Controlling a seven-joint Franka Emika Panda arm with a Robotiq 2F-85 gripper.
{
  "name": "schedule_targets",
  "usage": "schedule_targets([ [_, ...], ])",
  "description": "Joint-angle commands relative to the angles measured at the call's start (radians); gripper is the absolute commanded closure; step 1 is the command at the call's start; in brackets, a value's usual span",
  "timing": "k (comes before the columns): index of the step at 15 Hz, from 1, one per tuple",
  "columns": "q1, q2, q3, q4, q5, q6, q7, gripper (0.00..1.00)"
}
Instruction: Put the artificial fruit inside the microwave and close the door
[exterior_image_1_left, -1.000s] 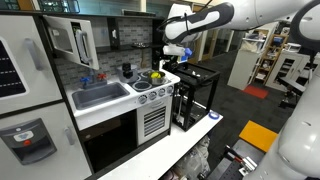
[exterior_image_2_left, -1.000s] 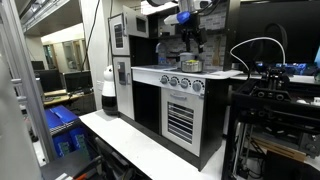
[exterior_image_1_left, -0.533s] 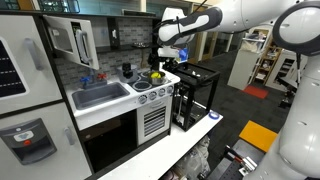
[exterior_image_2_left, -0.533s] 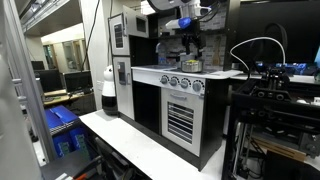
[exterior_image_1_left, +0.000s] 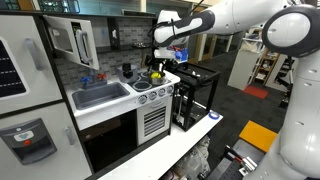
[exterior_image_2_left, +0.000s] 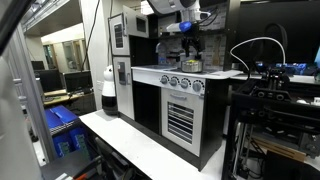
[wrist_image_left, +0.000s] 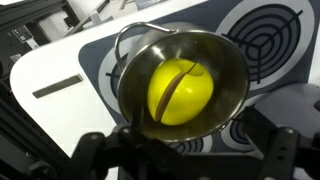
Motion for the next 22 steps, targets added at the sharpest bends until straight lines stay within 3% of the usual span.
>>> schedule_targets([
  [1, 0.005, 0.037, -0.005, 0.055, 0.018, -0.039, -0.017, 0.0],
  [22, 0.0, 0.045, -0.009, 0.056, 0.033, -0.111, -0.019, 0.05],
])
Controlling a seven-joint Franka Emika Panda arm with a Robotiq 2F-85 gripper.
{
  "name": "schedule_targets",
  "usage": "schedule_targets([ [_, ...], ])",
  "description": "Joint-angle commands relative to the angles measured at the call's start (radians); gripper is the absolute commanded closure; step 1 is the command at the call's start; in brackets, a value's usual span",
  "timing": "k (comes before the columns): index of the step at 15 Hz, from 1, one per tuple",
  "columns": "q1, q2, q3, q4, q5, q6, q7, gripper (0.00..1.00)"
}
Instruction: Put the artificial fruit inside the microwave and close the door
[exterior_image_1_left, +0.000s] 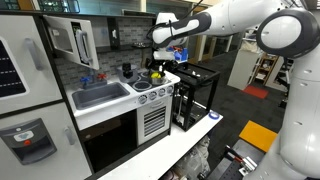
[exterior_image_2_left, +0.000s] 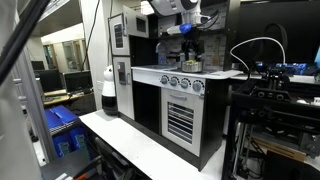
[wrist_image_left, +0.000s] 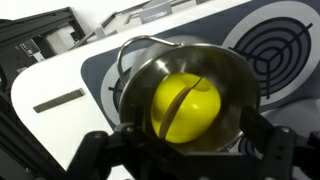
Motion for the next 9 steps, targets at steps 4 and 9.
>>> schedule_targets([
  [4, 0.001, 0.008, -0.011, 0.014, 0.023, -0.042, -0.014, 0.04],
  [9, 0.006, 0.017, -0.015, 0.02, 0.006, -0.042, -0.005, 0.05],
])
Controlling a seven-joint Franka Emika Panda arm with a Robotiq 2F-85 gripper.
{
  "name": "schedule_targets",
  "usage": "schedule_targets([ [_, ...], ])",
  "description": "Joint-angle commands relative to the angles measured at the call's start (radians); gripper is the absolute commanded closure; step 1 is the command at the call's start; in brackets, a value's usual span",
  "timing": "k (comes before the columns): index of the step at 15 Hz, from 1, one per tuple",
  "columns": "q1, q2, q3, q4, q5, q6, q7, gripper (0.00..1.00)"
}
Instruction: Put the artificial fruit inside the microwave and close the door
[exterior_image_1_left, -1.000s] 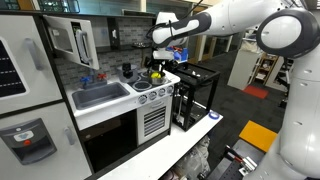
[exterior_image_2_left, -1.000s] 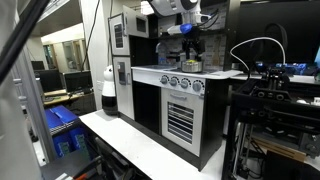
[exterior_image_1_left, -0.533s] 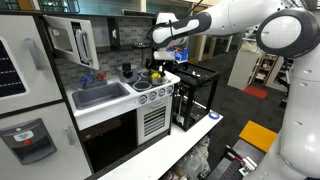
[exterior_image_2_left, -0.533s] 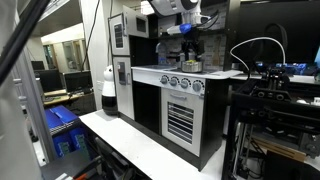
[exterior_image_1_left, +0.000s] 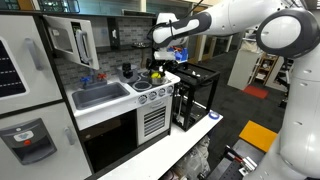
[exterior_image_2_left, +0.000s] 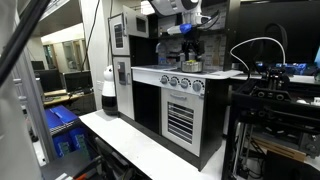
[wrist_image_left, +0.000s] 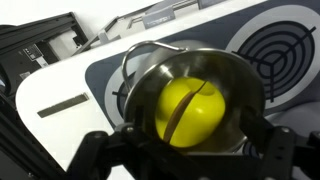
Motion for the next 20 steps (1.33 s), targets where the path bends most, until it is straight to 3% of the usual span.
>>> schedule_targets([
  [1, 0.006, 0.021, -0.011, 0.022, -0.001, -0.026, -0.005, 0.05],
  [9, 0.003, 0.057, -0.018, 0.033, 0.0, -0.046, -0.006, 0.06],
  [11, 0.004, 0.059, -0.019, 0.037, 0.0, -0.048, -0.007, 0.31],
  [12, 0.005, 0.059, -0.019, 0.039, -0.002, -0.048, -0.008, 0.32],
  [15, 0.007, 0.062, -0.019, 0.042, -0.007, -0.05, -0.008, 0.55],
  [20, 0.012, 0.057, -0.018, 0.064, -0.021, -0.064, -0.014, 0.58],
])
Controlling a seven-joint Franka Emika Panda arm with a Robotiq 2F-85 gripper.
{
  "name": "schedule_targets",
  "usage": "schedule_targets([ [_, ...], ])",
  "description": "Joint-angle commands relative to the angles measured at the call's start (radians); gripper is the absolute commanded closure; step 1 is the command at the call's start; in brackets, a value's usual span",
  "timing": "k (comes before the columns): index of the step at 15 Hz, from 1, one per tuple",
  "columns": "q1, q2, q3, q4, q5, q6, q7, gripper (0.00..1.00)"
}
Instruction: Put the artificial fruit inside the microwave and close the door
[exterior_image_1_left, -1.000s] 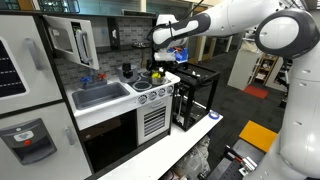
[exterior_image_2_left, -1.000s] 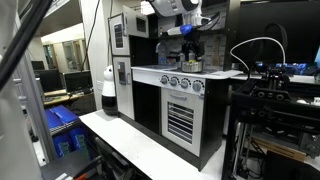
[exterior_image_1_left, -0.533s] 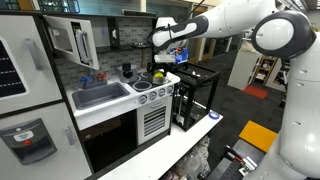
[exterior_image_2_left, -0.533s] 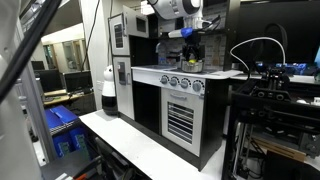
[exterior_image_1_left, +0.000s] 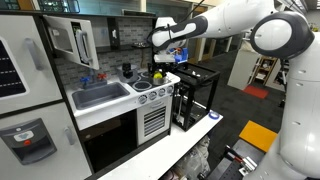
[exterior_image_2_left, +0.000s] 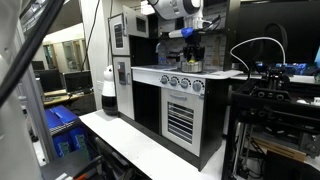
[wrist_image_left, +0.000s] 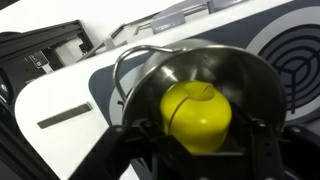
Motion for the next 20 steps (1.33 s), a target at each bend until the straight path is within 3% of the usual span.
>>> schedule_targets([
  [1, 0.013, 0.015, -0.009, 0.05, -0.021, -0.041, -0.016, 0.58],
  [12, 0.052, -0.031, -0.001, 0.114, -0.101, -0.055, -0.067, 0.58],
  [20, 0.079, -0.109, 0.016, 0.06, -0.157, 0.013, -0.094, 0.58],
])
